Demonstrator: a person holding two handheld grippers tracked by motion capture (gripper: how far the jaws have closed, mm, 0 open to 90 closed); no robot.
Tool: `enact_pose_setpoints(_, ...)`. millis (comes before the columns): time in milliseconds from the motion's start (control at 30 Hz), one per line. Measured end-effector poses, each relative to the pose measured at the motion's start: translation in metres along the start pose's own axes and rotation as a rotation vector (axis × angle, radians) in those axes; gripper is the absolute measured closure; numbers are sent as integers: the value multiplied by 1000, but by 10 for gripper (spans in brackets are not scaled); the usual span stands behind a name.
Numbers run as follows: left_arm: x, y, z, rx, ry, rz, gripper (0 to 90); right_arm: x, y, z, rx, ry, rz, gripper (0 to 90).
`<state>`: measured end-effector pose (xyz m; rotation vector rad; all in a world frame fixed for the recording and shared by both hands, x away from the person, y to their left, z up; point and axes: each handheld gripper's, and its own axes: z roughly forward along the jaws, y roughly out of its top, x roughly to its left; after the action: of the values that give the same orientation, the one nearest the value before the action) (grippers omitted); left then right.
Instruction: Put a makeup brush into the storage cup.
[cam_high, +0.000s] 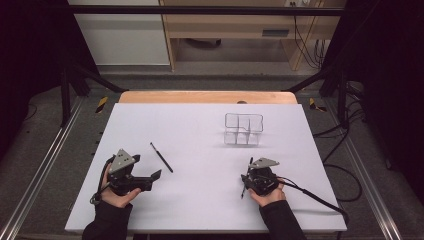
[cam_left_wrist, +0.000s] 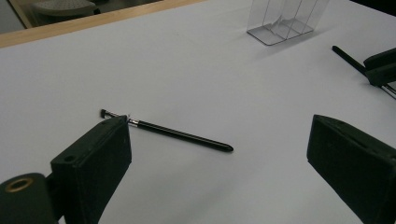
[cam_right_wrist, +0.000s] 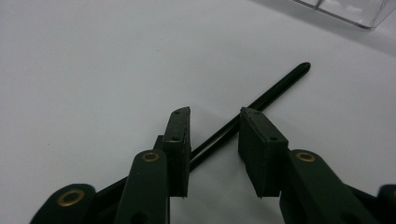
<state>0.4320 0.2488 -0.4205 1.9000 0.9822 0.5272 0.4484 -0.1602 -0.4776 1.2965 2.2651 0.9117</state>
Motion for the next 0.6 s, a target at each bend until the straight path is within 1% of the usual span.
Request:
enact_pose_setpoints(33, 0, 0, 0, -1, 0, 0, 57, 0, 0, 0, -3, -8, 6, 604)
enact_pose_setpoints(133, 0, 0, 0, 3, -1, 2, 58, 1, 0, 2, -13, -18, 20, 585)
enact_pose_setpoints(267, -1, 0, 1, 5, -2, 1, 58, 1, -1, 3, -27, -27, 27, 593)
enact_pose_setpoints(300, -1, 0, 1, 7, -2, 3, 58, 1, 0, 4, -29, -27, 29, 602)
enact_pose_setpoints(333, -1, 0, 1, 8, -3, 4, 58, 1, 0, 4, -31, -25, 31, 633)
enact_pose_setpoints(367, -1, 0, 1, 8, -3, 4, 58, 1, 0, 4, -31, -25, 31, 633)
enact_pose_setpoints(467, -1, 0, 1, 7, -3, 2, 58, 1, 0, 4, -30, -16, 21, 675)
enact_pose_setpoints(600, -1, 0, 1, 4, -4, 0, 59, 1, 0, 4, -32, -8, 13, 698)
